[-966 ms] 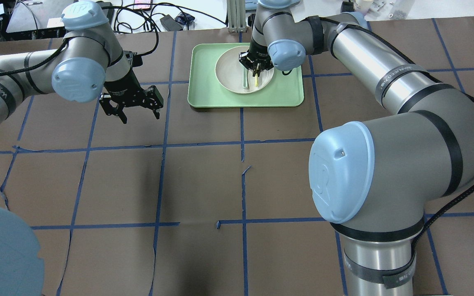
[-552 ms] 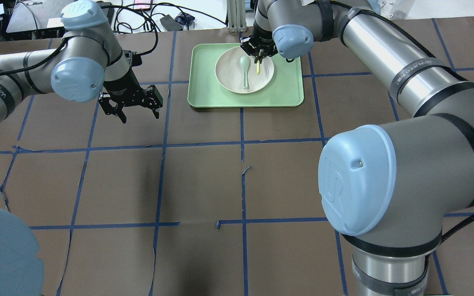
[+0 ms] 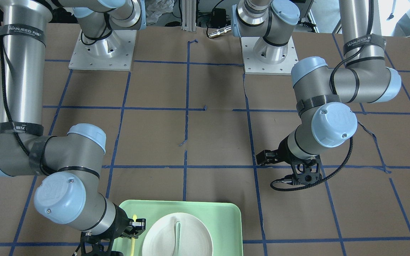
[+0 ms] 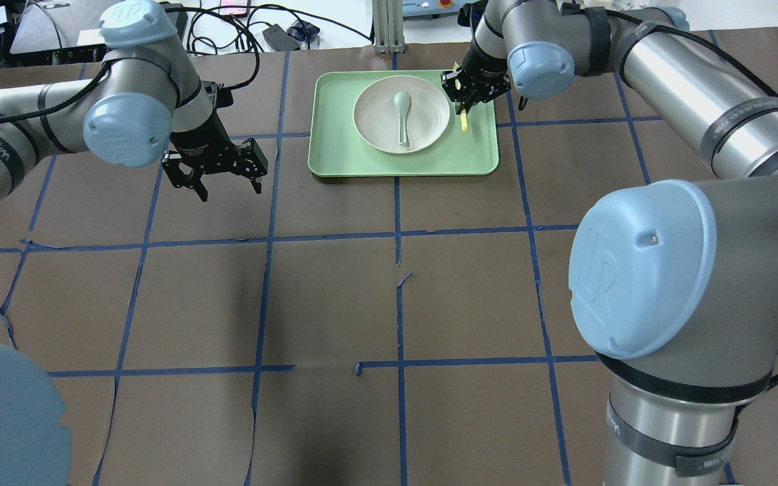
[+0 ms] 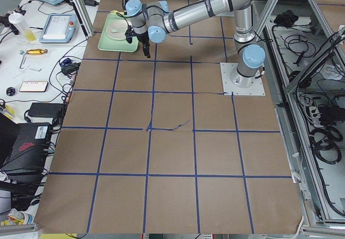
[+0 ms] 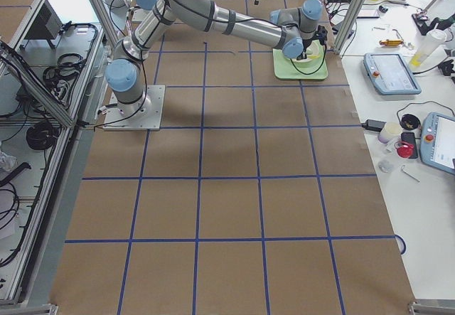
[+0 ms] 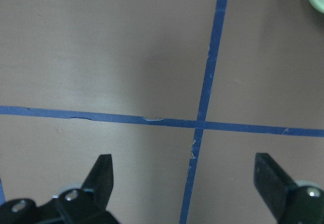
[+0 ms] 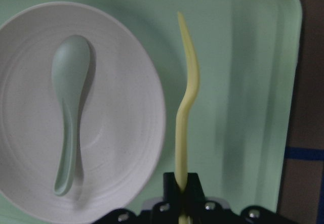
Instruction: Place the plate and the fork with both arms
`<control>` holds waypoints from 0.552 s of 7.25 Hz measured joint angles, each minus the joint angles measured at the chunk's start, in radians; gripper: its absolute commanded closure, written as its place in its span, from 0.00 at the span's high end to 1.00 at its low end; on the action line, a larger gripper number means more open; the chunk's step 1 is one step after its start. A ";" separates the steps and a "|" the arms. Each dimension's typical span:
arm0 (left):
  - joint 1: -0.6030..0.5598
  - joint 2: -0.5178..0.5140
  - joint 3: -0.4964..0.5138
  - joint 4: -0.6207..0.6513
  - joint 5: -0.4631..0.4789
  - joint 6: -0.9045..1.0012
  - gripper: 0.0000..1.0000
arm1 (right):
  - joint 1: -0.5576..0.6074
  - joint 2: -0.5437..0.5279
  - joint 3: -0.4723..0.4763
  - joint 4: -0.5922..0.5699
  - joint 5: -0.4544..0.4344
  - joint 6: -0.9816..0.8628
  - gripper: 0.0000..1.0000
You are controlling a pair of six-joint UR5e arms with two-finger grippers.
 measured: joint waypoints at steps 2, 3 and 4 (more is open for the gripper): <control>-0.003 0.000 0.000 0.001 0.000 -0.004 1.00 | -0.019 0.005 0.029 -0.006 0.024 -0.016 0.00; -0.004 0.000 0.000 0.001 0.000 -0.004 1.00 | -0.024 0.009 0.048 -0.015 0.028 -0.017 0.00; -0.004 0.000 0.000 0.002 0.000 -0.004 1.00 | -0.025 0.012 0.067 -0.030 0.029 -0.017 0.18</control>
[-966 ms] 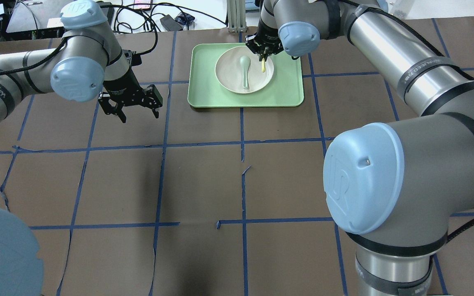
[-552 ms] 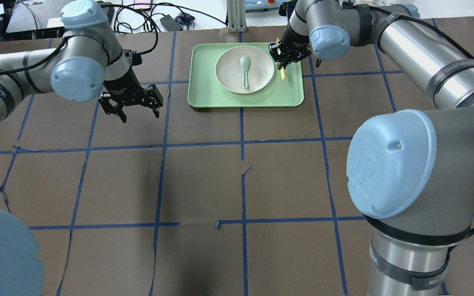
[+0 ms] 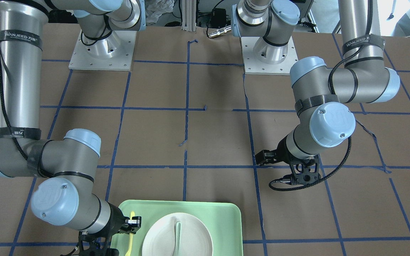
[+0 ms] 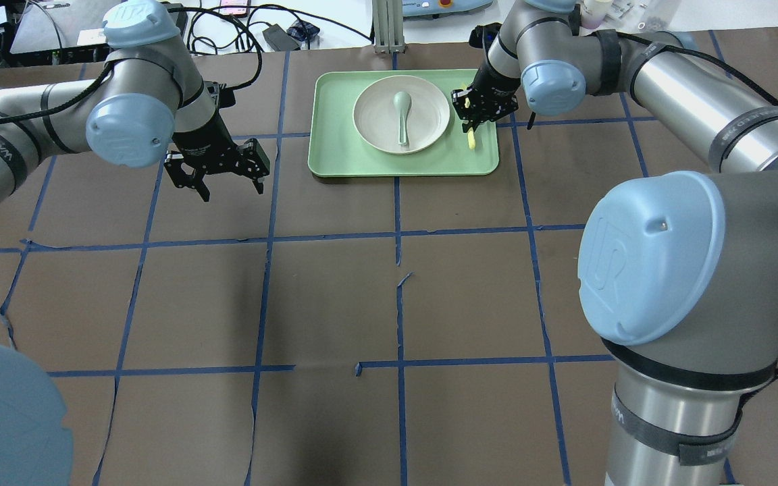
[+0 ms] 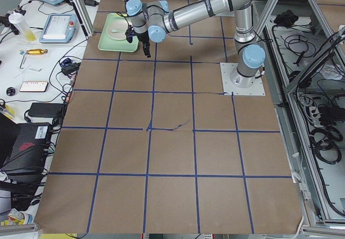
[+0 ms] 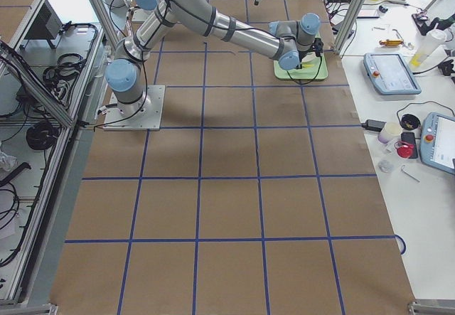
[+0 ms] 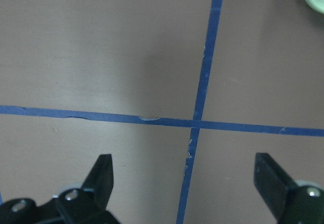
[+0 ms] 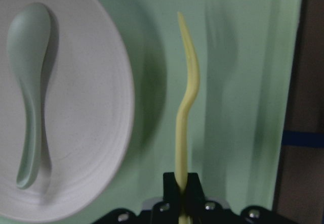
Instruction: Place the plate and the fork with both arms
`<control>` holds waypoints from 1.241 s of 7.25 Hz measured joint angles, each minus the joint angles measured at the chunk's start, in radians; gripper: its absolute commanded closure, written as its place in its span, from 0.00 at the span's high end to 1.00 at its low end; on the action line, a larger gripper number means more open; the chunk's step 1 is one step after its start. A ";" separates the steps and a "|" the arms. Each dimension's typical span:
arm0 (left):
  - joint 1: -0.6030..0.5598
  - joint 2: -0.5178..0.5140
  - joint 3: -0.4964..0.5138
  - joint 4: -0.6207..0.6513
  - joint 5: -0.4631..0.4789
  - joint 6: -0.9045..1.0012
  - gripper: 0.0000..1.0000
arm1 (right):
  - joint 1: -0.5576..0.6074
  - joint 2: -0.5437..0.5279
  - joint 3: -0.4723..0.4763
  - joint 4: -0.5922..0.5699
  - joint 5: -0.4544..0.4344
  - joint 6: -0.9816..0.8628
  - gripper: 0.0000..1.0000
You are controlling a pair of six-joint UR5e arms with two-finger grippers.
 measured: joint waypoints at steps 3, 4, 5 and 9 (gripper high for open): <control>0.000 0.000 0.000 0.000 0.001 0.001 1.00 | -0.001 -0.004 0.019 -0.010 -0.001 0.005 1.00; 0.000 0.000 0.000 0.000 0.001 0.000 1.00 | -0.001 -0.007 0.019 -0.007 -0.003 -0.001 1.00; 0.001 0.000 0.000 0.000 0.001 0.000 1.00 | -0.001 -0.013 0.019 -0.004 -0.006 -0.002 1.00; 0.005 0.049 0.012 -0.078 0.076 0.009 1.00 | -0.001 -0.170 0.056 0.151 -0.131 -0.001 1.00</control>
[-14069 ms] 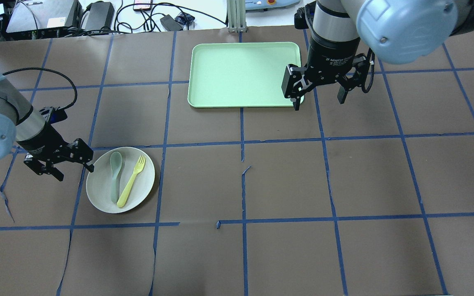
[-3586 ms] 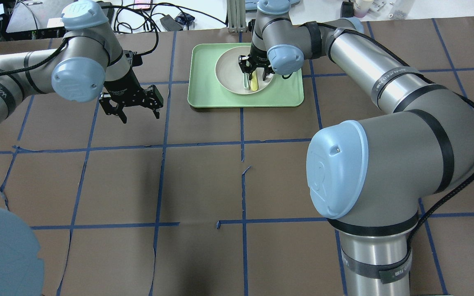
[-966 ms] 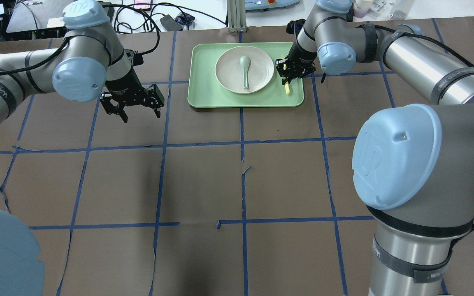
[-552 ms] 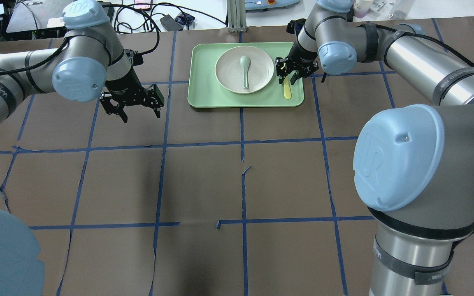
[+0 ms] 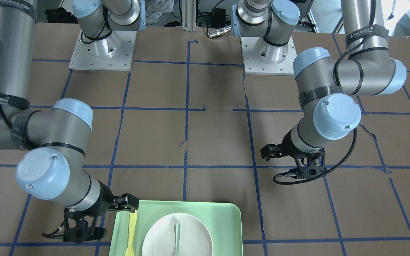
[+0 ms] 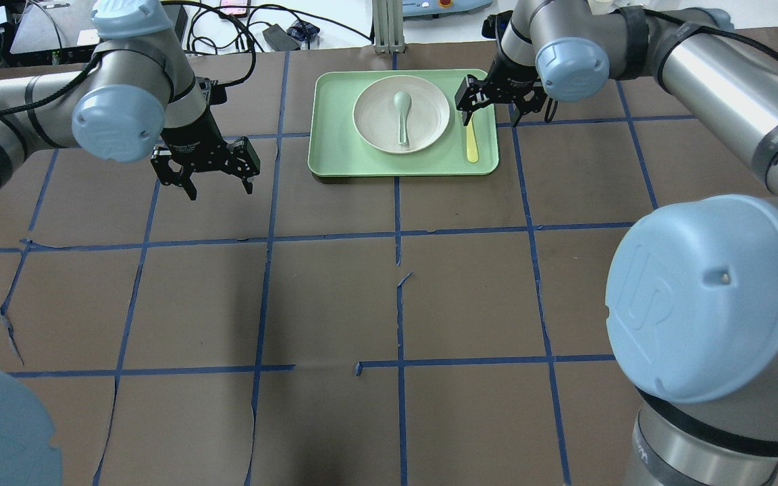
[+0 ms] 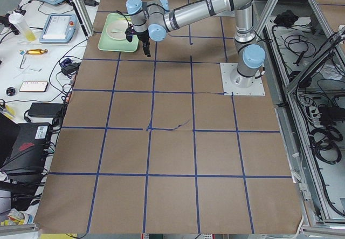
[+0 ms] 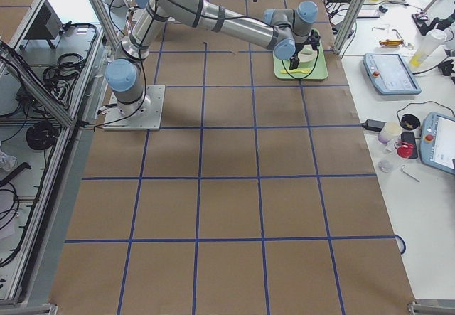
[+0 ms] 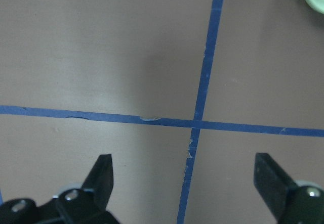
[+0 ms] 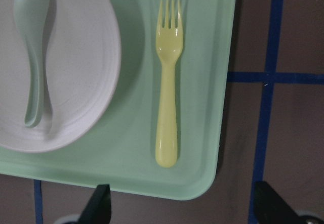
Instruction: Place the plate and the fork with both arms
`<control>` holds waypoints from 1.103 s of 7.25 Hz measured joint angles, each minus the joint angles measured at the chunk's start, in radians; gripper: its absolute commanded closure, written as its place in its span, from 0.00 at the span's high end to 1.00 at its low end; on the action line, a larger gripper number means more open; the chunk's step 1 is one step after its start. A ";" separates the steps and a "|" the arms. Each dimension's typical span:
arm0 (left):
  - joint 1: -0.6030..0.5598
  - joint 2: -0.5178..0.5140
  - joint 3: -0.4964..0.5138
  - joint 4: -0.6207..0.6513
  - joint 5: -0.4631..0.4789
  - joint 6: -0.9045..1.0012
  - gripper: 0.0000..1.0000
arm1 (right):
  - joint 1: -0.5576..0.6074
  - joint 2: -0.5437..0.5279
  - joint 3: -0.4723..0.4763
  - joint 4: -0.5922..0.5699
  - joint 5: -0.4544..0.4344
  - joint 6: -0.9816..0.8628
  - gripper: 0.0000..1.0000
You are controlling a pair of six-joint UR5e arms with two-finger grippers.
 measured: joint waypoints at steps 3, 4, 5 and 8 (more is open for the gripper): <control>0.014 0.086 0.062 -0.141 0.066 0.003 1.00 | 0.001 -0.199 0.036 0.255 -0.111 -0.032 1.00; 0.019 0.107 0.114 -0.227 0.071 0.003 1.00 | 0.004 -0.261 0.040 0.311 -0.117 -0.036 1.00; 0.021 0.125 0.187 -0.334 0.073 0.002 1.00 | 0.009 -0.308 0.043 0.356 -0.122 -0.036 1.00; 0.009 0.147 0.290 -0.453 0.063 0.045 1.00 | 0.035 -0.390 0.047 0.459 -0.146 -0.029 1.00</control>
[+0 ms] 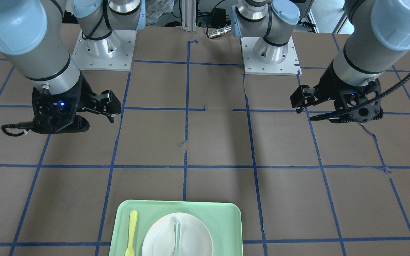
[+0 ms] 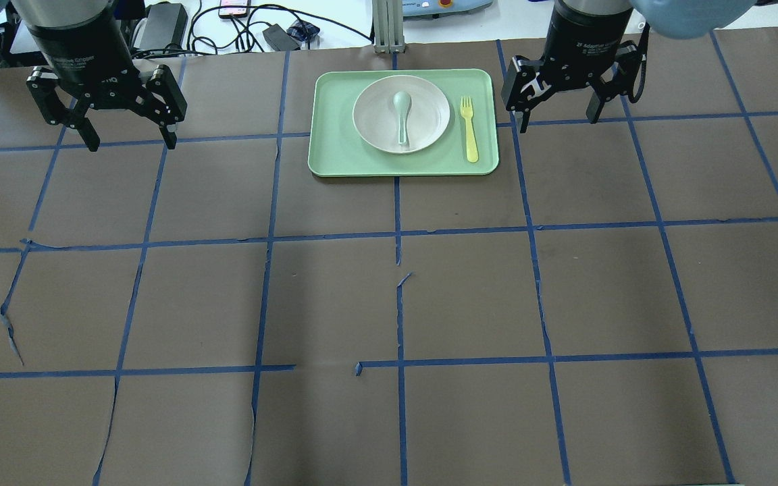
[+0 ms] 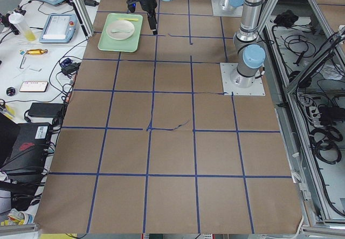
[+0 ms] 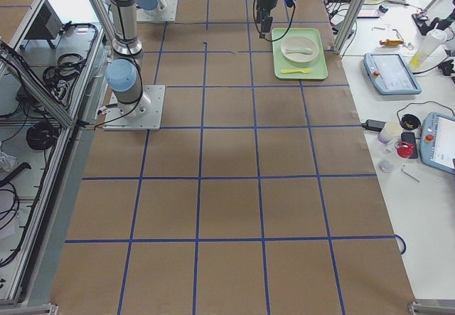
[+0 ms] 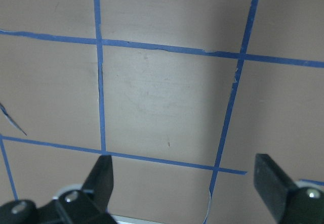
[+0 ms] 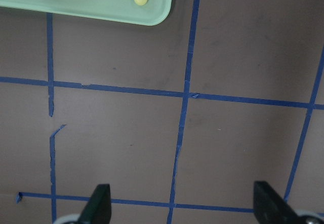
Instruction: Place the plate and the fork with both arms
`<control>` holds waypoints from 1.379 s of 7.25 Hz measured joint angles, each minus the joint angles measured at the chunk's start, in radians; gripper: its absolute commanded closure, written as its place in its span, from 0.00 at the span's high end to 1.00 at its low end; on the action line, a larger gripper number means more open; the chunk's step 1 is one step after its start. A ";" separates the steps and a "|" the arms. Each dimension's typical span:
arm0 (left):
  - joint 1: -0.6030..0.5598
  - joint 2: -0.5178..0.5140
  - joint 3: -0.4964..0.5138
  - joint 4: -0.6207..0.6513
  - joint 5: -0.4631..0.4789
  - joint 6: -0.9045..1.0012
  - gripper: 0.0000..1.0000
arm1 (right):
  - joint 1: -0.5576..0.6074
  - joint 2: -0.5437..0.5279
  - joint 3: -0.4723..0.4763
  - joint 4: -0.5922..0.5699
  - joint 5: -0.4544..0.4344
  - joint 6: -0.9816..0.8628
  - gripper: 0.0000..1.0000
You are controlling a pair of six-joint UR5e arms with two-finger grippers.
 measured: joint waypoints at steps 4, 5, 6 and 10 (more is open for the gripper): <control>-0.096 -0.013 -0.067 0.161 -0.115 0.005 1.00 | 0.012 -0.054 -0.009 0.083 0.000 0.011 1.00; -0.121 -0.004 -0.108 0.216 -0.115 -0.003 1.00 | 0.012 -0.062 -0.009 0.095 0.003 0.011 1.00; -0.130 0.011 -0.128 0.240 -0.113 -0.005 1.00 | 0.012 -0.066 -0.008 0.100 0.007 0.012 1.00; -0.134 0.070 -0.129 0.154 -0.076 0.001 1.00 | 0.016 -0.053 0.000 0.094 0.012 0.021 1.00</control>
